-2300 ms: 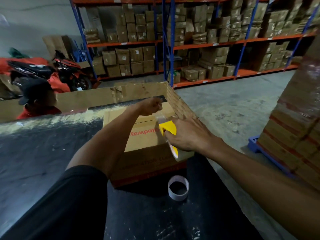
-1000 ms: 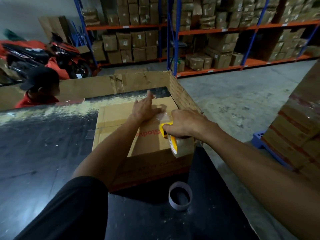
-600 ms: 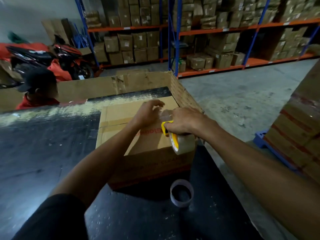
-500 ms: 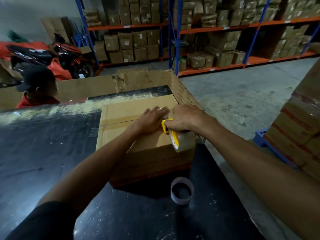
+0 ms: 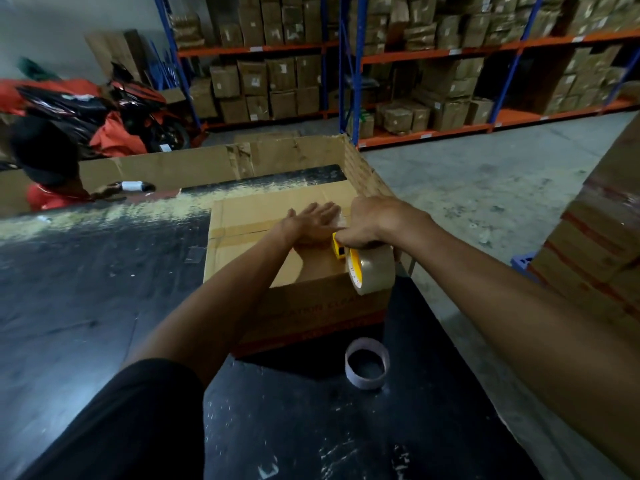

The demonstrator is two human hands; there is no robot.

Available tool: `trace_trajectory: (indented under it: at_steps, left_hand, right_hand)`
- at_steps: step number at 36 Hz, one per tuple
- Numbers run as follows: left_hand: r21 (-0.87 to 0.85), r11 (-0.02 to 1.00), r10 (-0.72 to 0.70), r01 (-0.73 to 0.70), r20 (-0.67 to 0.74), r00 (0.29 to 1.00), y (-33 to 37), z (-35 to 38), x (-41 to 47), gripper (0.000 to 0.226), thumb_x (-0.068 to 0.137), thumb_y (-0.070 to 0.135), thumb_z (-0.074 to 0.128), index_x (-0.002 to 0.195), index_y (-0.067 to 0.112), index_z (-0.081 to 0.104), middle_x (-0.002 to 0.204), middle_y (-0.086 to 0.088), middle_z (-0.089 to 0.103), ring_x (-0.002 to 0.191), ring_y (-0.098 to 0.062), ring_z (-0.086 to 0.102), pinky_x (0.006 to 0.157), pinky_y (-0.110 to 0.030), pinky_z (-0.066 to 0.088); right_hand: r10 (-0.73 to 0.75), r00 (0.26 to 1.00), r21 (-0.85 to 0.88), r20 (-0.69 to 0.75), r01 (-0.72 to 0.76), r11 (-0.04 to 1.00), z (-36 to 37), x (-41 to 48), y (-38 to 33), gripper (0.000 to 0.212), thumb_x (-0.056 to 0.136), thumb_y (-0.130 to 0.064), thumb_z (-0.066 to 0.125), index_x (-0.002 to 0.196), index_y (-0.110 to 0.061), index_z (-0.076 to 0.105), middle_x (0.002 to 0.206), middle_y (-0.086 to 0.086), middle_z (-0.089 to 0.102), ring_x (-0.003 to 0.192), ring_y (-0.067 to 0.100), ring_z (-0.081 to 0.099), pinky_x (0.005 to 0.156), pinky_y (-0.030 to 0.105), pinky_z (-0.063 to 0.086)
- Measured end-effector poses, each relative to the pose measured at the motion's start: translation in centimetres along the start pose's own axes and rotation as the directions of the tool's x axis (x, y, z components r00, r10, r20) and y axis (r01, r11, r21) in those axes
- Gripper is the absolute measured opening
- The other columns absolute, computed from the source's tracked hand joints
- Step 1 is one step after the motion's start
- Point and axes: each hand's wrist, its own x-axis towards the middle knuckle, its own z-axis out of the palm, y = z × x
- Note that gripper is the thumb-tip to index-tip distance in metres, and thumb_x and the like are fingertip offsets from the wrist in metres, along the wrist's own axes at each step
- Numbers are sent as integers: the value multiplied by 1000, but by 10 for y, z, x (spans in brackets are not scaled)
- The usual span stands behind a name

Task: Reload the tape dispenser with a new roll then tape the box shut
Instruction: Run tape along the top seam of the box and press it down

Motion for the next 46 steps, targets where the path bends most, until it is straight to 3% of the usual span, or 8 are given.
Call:
trace_trajectory:
  at_steps: [11,17,20,25,30,36,42,46]
  left_hand:
    - [-67,998,-21,12,-133,991,0,13,-4,82,98,72,25,164,30,1,173,10,-6,161,-22,-5,124,-63,3]
    - [-69,992,84,-107,-279,957,11,20,-15,74,104,54,35,165,26,3,173,7,-12,159,-29,-14,123,-68,1]
    - [-21,986,156,-165,-220,963,16,27,-21,69,108,44,35,164,21,4,173,0,-8,160,-27,-7,127,-60,2]
    - [-35,990,126,-135,-204,971,18,26,-19,67,108,47,31,164,23,4,174,1,-3,161,-24,-3,128,-55,2]
    - [-59,992,100,-114,-202,974,18,27,-17,73,104,61,26,165,26,7,174,3,1,161,-23,0,127,-56,3]
    - [-73,983,147,-168,-230,962,20,29,-25,71,105,56,29,165,29,3,173,2,-8,160,-27,-5,126,-60,-1]
    - [-33,988,144,-154,-205,968,18,26,-27,85,93,74,22,164,31,4,174,2,-5,160,-24,-6,127,-56,-3]
    - [-15,990,134,-140,-213,968,20,27,-23,76,101,67,25,164,31,3,174,2,-4,161,-25,-5,127,-57,-2]
  right_hand:
    - [-36,994,-29,102,39,999,-3,-25,6,40,91,-49,59,104,-11,57,95,10,54,82,26,56,56,32,40]
    - [-3,996,21,86,1,1000,-10,-38,4,37,92,-42,60,110,-11,52,98,9,53,65,24,50,53,35,46]
    - [12,998,13,57,-13,1000,-9,-38,1,34,90,-42,60,100,-11,51,81,7,47,60,22,49,49,34,43]
    - [-38,998,-17,41,38,999,2,-43,6,35,90,-45,60,102,-13,54,107,10,57,71,22,50,50,32,39]
    - [-61,990,-19,128,64,998,-4,-61,11,34,95,-46,57,92,-13,52,82,4,51,59,15,48,31,24,39]
    - [-26,999,15,46,26,1000,-2,-64,6,40,90,-44,60,110,-10,61,103,9,55,69,21,51,51,31,41]
    - [-23,999,-3,27,23,1000,0,-65,10,35,90,-45,60,99,-12,55,94,7,55,61,18,49,45,31,39]
    - [-55,997,-26,54,56,998,2,-70,18,47,91,-52,57,115,-12,59,103,8,49,79,25,53,46,31,37]
